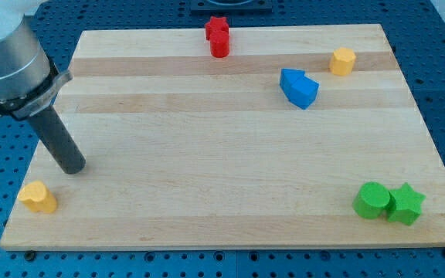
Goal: Place the yellow heart at the bottom left corner
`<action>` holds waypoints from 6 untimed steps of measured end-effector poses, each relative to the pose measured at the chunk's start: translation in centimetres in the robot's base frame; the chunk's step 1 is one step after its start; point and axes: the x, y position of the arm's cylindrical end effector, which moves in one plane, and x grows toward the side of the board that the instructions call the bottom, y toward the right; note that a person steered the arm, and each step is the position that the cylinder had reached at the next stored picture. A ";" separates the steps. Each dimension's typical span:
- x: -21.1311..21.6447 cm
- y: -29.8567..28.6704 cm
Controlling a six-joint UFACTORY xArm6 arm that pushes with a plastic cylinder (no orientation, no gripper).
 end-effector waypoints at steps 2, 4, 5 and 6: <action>2.4 -3.9; 4.6 -3.5; 4.6 -3.5; 4.6 -3.3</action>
